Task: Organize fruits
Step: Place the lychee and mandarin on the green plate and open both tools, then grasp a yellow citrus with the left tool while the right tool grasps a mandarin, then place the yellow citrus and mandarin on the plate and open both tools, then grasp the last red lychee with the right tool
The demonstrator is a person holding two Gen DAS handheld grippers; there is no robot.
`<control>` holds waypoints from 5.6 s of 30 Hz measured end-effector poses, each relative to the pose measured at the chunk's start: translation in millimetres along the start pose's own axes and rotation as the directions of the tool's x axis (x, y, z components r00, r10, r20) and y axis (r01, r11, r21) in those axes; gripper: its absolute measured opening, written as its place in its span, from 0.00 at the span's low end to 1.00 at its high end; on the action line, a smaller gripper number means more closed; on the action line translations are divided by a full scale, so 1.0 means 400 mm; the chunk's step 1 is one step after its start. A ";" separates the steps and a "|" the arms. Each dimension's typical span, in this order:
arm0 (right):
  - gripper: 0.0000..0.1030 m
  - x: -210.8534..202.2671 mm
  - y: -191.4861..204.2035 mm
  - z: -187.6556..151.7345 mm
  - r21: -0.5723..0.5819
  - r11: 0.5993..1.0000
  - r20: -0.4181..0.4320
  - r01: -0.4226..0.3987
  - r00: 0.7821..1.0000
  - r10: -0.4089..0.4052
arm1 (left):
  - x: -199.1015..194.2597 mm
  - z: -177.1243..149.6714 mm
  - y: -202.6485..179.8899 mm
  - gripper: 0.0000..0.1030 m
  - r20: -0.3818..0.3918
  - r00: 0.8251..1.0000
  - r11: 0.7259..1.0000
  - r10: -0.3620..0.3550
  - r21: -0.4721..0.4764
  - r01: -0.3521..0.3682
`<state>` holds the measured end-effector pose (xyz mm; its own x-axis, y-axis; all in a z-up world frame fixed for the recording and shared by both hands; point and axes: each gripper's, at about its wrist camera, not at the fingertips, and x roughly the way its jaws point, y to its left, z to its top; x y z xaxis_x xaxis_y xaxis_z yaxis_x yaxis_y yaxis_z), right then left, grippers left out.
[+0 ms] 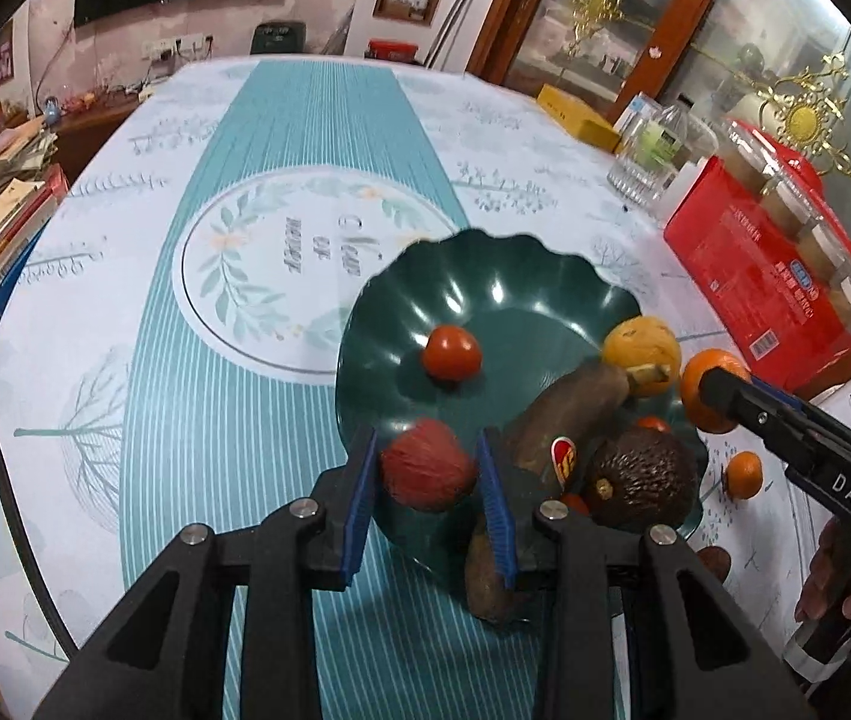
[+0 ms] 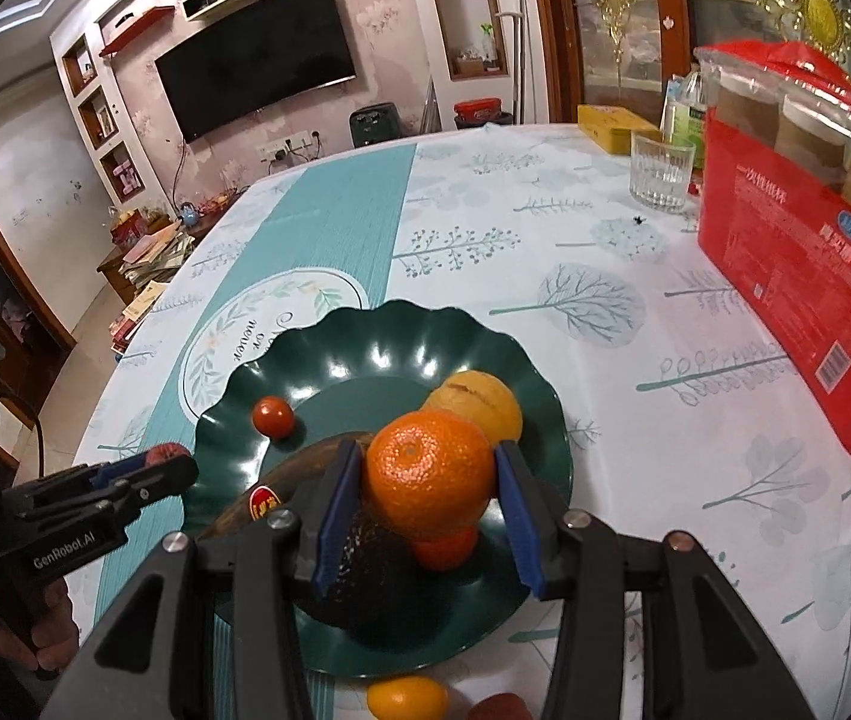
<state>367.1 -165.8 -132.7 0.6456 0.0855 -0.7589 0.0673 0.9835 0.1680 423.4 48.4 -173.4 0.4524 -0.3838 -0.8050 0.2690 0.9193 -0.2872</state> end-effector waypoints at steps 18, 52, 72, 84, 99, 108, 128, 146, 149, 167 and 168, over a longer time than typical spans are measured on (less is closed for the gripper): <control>0.55 -0.126 -0.036 -0.072 0.026 1.000 0.011 0.006 1.000 -0.006 | -0.115 -0.081 -0.046 0.64 -0.001 0.999 0.999 0.050 -0.003 -0.050; 0.64 -0.221 -0.210 -0.172 -0.227 0.973 -0.066 0.029 0.997 -0.045 | -0.139 -0.278 -0.269 0.68 -0.102 0.990 0.953 0.100 -0.276 -0.125; 0.64 -0.073 -0.290 -0.223 -0.169 0.986 -0.035 0.003 0.999 -0.009 | 0.026 -0.259 -0.325 0.63 -0.101 0.993 0.950 0.067 -0.296 -0.094; 0.51 -0.041 -0.288 -0.224 -0.163 0.986 -0.037 -0.039 0.999 0.033 | 0.074 -0.241 -0.365 0.38 -0.074 0.995 0.973 0.063 -0.218 -0.078; 0.38 -0.042 -0.284 -0.220 -0.147 0.988 -0.078 -0.052 0.996 0.041 | 0.040 -0.250 -0.346 0.36 -0.041 0.997 0.969 0.068 -0.235 -0.075; 0.38 -0.068 -0.238 -0.203 -0.142 0.989 -0.062 -0.048 0.997 0.040 | -0.059 -0.246 -0.289 0.36 0.011 0.996 0.964 0.093 -0.250 -0.088; 0.38 -0.076 -0.038 -0.140 -0.187 0.981 -0.001 -0.043 0.999 0.043 | -0.164 -0.120 -0.065 0.36 0.100 0.985 0.963 0.144 -0.243 -0.116; 0.43 -0.039 0.009 -0.121 -0.146 0.988 -0.022 0.043 0.999 -0.046 | -0.067 -0.092 0.009 0.42 0.050 0.998 0.969 0.034 -0.247 -0.020; 0.52 -0.043 0.003 -0.129 -0.148 0.988 -0.028 0.041 0.999 -0.046 | -0.062 -0.094 0.003 0.53 0.046 0.999 0.969 0.027 -0.248 -0.015; 0.63 -0.090 -0.038 -0.200 -0.129 0.991 -0.086 0.021 0.996 -0.032 | -0.130 -0.131 -0.039 0.66 0.033 0.999 0.970 0.035 -0.242 -0.026; 0.63 -0.089 -0.039 -0.207 -0.128 0.992 -0.095 0.019 0.995 -0.032 | -0.131 -0.134 -0.042 0.66 0.028 0.999 0.971 0.036 -0.239 -0.028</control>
<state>280.0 -171.1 -160.4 0.5680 0.0691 -0.8201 -0.0183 0.9973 0.0713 349.6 57.7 -154.1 0.4851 -0.3532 -0.8000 0.0455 0.9238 -0.3802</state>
